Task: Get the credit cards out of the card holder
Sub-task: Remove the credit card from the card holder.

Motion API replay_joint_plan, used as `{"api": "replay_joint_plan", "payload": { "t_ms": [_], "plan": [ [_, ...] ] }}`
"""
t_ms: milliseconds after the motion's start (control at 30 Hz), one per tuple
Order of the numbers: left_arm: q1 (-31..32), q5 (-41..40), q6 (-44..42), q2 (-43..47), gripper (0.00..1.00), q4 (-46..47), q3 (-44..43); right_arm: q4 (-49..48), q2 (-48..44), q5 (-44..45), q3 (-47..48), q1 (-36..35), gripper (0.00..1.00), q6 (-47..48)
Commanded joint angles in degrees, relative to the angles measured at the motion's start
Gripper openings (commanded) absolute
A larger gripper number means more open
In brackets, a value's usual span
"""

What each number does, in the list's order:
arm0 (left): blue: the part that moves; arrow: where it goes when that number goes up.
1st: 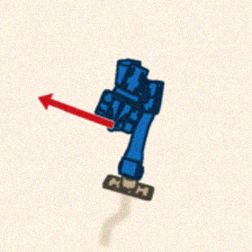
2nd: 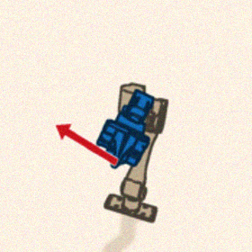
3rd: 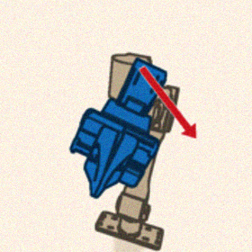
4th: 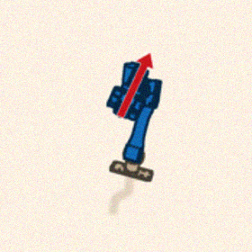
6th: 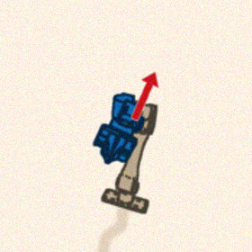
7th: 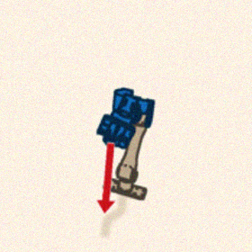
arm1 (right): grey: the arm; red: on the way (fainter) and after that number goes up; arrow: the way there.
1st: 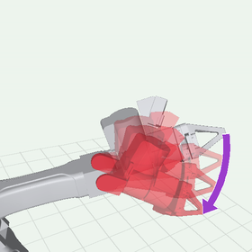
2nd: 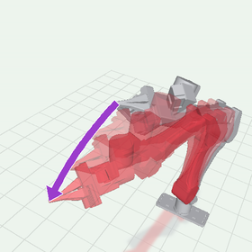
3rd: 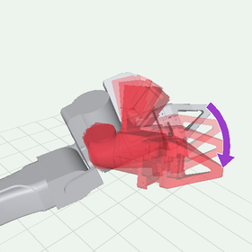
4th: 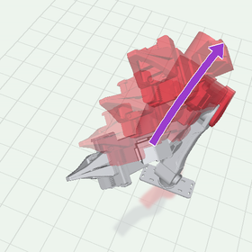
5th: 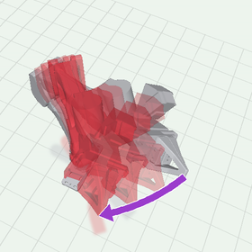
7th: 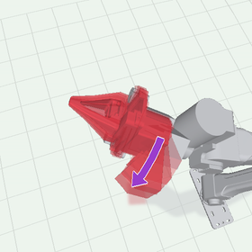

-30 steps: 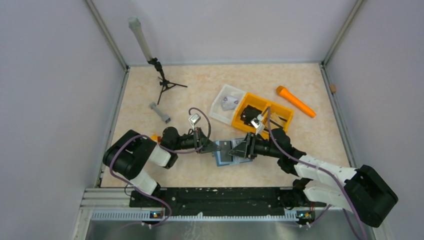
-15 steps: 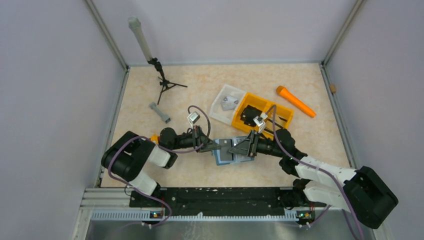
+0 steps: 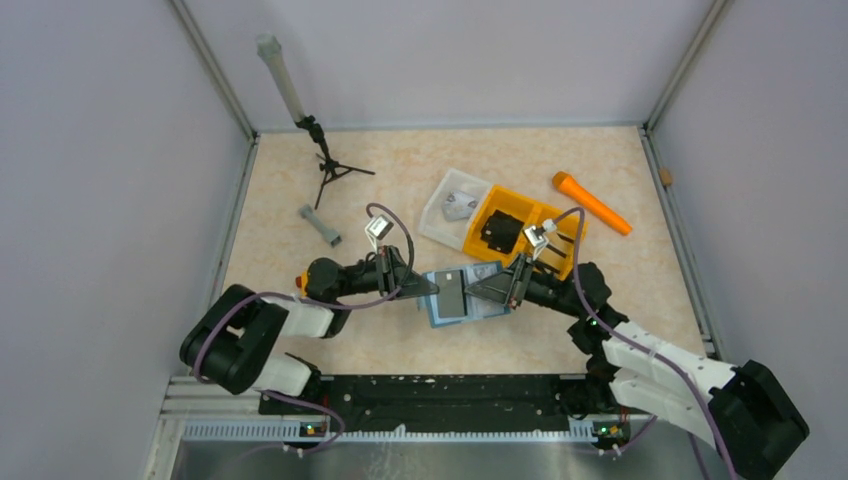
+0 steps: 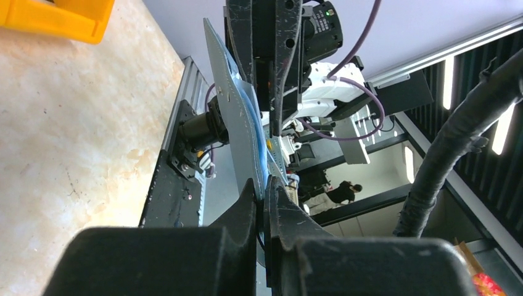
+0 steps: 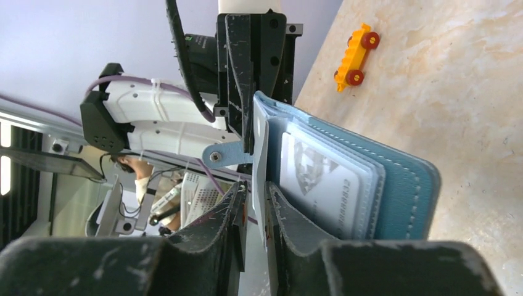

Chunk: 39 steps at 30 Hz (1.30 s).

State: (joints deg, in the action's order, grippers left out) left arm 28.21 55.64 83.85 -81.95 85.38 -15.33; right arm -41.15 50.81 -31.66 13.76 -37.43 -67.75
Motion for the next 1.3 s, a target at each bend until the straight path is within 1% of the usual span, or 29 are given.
{"api": "replay_joint_plan", "payload": {
  "t_ms": [0,67,133,233,300,333,400,533,633,733,800,867,1000,1100,1200,1267],
  "plan": [
    [0.1,-0.6,-2.6,3.9,0.0,-0.7,-0.7,-3.9,-1.0,0.5,0.7,0.7,0.17,-1.0],
    [0.2,-0.6,-3.0,5.1,0.0,-2.3,-0.7,-3.5,-0.1,-0.8,1.5,0.7,0.19,-1.1],
    [0.2,-0.6,-3.7,6.5,0.0,-3.9,-0.9,-2.1,0.8,-1.5,2.4,0.7,0.24,-0.4],
    [0.1,-0.9,-5.3,8.7,0.0,-7.3,-1.1,1.3,1.4,-1.2,3.4,0.6,0.38,1.7],
    [0.2,-1.2,-6.5,10.2,0.0,-9.6,-1.1,4.5,1.2,-0.5,4.3,0.6,0.45,3.4],
    [0.2,-1.3,-7.0,10.8,0.0,-10.7,-1.1,5.8,1.2,-0.4,4.7,0.6,0.47,4.2],
    [0.2,-2.1,-7.5,11.6,0.0,-11.8,-1.1,6.1,1.4,-0.9,5.0,0.6,0.47,4.4],
    [0.9,-2.8,-7.5,11.5,0.0,-11.8,-1.6,0.1,3.6,-3.1,4.6,0.2,0.44,1.7],
    [1.7,-3.2,-7.6,10.7,0.0,-11.7,-2.1,-1.2,5.3,-3.3,5.1,-1.3,0.41,1.1],
    [1.8,-3.4,-7.2,10.1,0.0,-10.4,-1.7,-4.2,5.8,-3.4,4.6,-1.6,0.33,-0.4],
    [1.7,-3.5,-7.0,10.1,0.0,-10.0,-1.7,-5.9,4.9,-2.7,4.0,-1.6,0.29,-1.1],
    [1.8,-3.5,-7.7,10.7,0.0,-11.6,-1.7,-5.7,3.6,-2.3,3.9,-1.5,0.25,-0.8],
    [1.7,-3.8,-10.9,12.5,0.0,-16.8,-1.6,-4.4,1.4,-1.8,3.5,-1.3,0.24,-0.4],
    [1.8,-3.9,-11.0,13.2,0.0,-16.9,-1.5,-6.1,0.4,-1.8,2.5,-1.0,0.21,-1.6],
    [1.8,-4.3,-10.9,13.6,0.0,-16.8,-1.2,-8.5,0.2,-2.0,1.7,-0.9,0.19,-3.0],
    [1.8,-4.3,-10.6,13.6,0.0,-16.4,-1.2,-8.2,0.3,-2.6,2.0,-0.9,0.17,-3.0]
  ]
}}
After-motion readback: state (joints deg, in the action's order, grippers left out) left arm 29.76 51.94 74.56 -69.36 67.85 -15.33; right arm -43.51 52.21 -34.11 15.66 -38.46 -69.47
